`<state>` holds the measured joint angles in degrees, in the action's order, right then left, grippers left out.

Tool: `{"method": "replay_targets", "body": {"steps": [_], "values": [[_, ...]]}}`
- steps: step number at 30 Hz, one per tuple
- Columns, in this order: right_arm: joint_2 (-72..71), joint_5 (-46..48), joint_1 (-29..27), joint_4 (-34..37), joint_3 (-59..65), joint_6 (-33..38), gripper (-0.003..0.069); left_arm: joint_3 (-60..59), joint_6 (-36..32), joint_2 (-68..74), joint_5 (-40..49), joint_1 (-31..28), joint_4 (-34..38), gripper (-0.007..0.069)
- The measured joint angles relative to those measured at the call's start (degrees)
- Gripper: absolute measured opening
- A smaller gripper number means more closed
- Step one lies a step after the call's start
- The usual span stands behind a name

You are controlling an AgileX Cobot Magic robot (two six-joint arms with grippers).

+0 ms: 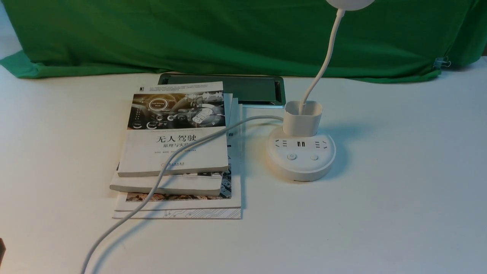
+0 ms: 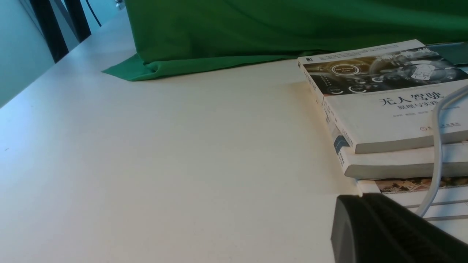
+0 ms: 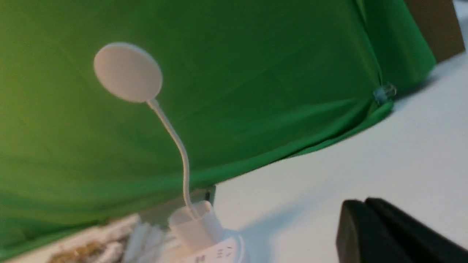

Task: Turn on the desk lamp on the white desktop with your hand.
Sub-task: 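Press the button on the base of the white desk lamp with the right gripper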

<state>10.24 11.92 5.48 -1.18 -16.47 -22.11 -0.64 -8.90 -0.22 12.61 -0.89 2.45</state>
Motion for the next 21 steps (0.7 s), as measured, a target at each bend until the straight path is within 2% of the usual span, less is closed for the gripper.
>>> {"method": "replay_targets", "body": {"steps": [3, 4, 5, 7, 10, 13, 14, 21], "values": [[10.6, 10.7, 3.3, 0.0, -12.3, 16.7, 0.0027, 0.0, 0.0, 0.0, 0.0, 0.0, 0.0, 0.0021], [10.6, 11.5, 3.5, 0.0, -13.1, 16.7, 0.0027, 0.0, 0.0, 0.0, 0.0, 0.0, 0.0, 0.0021], [16.0, 17.1, 4.8, 0.0, -18.7, 22.7, 0.0027, 0.0, 0.0, 0.0, 0.0, 0.0, 0.0, 0.0021], [24.5, 24.8, 6.4, 0.0, -26.7, 29.1, 0.0027, 0.0, 0.0, 0.0, 0.0, 0.0, 0.0, 0.0021], [34.7, 31.1, 7.7, 0.0, -34.4, 32.6, 0.0027, 0.0, 0.0, 0.0, 0.0, 0.0, 0.0, 0.0021], [41.1, 33.5, 8.5, 0.1, -38.4, 33.7, 0.0027, 0.0, 0.0, 0.0, 0.0, 0.0, 0.0, 0.0021], [47.3, 34.9, 9.4, 0.7, -41.5, 35.2, 0.0027, 0.0, 0.0, 0.0, 0.0, 0.0, 0.0, 0.0021], [66.8, 36.3, 15.0, 2.0, -50.8, 37.9, 0.0027, 0.0, 0.0, 0.0, 0.0, 0.0, 0.0, 0.0021]]}}
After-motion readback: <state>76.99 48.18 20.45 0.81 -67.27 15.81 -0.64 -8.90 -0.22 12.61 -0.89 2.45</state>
